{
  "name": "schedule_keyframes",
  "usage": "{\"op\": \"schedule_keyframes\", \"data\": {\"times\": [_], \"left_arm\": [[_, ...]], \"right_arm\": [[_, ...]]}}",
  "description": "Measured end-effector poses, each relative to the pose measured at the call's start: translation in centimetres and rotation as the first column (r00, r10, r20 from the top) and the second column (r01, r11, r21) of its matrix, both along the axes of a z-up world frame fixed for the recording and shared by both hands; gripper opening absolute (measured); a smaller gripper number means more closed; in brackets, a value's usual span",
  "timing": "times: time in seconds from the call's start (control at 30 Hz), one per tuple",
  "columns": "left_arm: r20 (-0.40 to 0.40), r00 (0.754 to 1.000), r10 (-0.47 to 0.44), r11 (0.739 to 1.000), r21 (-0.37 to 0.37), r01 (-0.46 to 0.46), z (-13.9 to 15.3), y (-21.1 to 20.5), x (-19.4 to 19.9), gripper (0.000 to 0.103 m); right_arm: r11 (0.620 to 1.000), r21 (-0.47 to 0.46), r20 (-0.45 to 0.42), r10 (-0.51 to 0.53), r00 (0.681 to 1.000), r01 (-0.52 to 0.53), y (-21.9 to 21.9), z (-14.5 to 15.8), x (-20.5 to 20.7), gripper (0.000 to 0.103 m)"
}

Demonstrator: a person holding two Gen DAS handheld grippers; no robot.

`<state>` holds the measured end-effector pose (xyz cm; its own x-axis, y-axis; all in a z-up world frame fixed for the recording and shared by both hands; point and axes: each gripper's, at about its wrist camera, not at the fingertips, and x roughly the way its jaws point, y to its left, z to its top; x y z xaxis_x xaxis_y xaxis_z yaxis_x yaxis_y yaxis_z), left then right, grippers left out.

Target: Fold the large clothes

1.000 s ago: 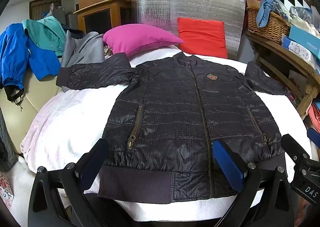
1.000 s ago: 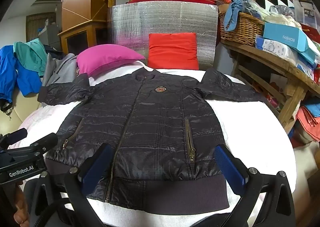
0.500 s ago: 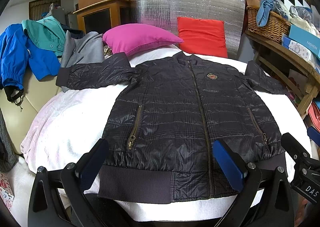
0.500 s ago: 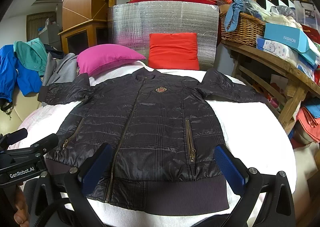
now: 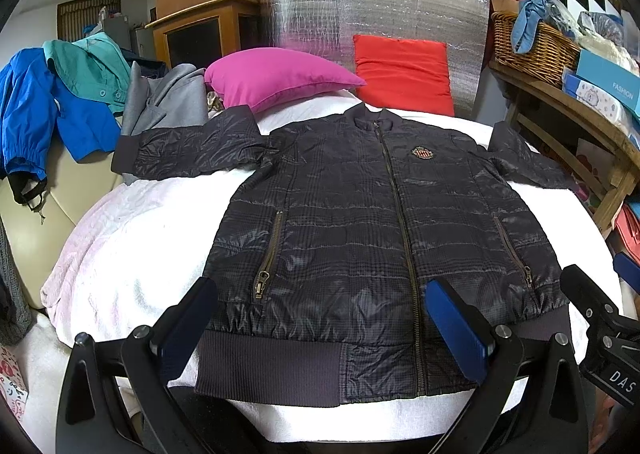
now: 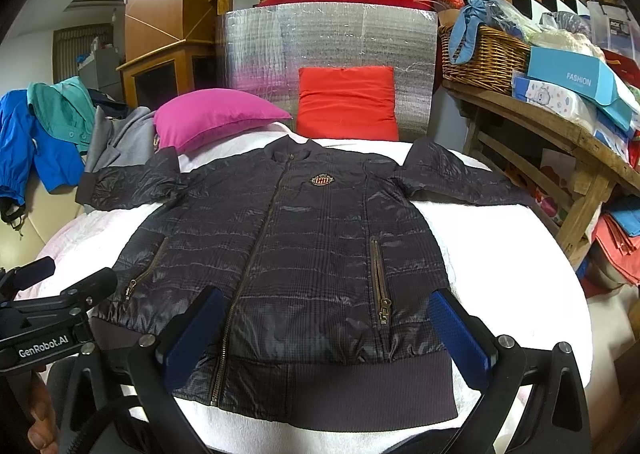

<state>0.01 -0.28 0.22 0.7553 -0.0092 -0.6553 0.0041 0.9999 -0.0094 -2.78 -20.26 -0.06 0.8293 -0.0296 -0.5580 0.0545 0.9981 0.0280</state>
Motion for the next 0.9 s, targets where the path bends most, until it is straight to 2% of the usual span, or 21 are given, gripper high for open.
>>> {"op": "schedule_keyframes", "data": {"times": [0.47, 0.53, 0.6, 0.67, 0.73, 0.83, 0.9], "left_arm": [[0.011, 1.000, -0.003, 0.998, 0.059, 0.002, -0.4, -0.5, 0.1, 0.103], [0.002, 1.000, -0.004, 0.998, 0.067, 0.004, -0.7, -0.5, 0.4, 0.103], [-0.017, 1.000, -0.003, 0.998, 0.070, 0.005, -1.2, -0.3, 0.8, 0.103], [-0.046, 0.999, 0.006, 0.999, 0.053, -0.003, -2.0, 0.1, 1.5, 0.103], [-0.069, 0.997, 0.016, 0.998, 0.054, -0.012, -3.0, 0.3, 2.3, 0.103], [-0.102, 0.994, 0.033, 0.998, 0.056, -0.027, -4.4, 0.5, 3.7, 0.103], [-0.106, 0.994, 0.041, 0.997, 0.064, -0.035, -5.2, 0.4, 4.7, 0.103]], "right_arm": [[1.000, 0.022, -0.010, 0.000, 1.000, 0.001, -0.7, -0.6, 0.3, 0.103], [0.999, 0.048, -0.020, 0.013, 1.000, -0.012, -1.2, -0.9, 0.5, 0.103], [0.992, 0.121, -0.041, 0.040, 0.998, -0.035, -2.5, -1.5, 1.0, 0.103], [0.971, 0.235, -0.072, 0.060, 0.996, -0.041, -4.8, -2.3, 1.7, 0.103], [0.932, 0.361, -0.097, 0.060, 0.993, -0.021, -7.8, -3.3, 2.3, 0.103], [0.855, 0.517, -0.124, 0.024, 0.992, 0.044, -12.7, -4.8, 3.2, 0.103], [0.789, 0.605, -0.145, -0.021, 0.989, 0.105, -16.8, -6.0, 4.0, 0.103]]}}
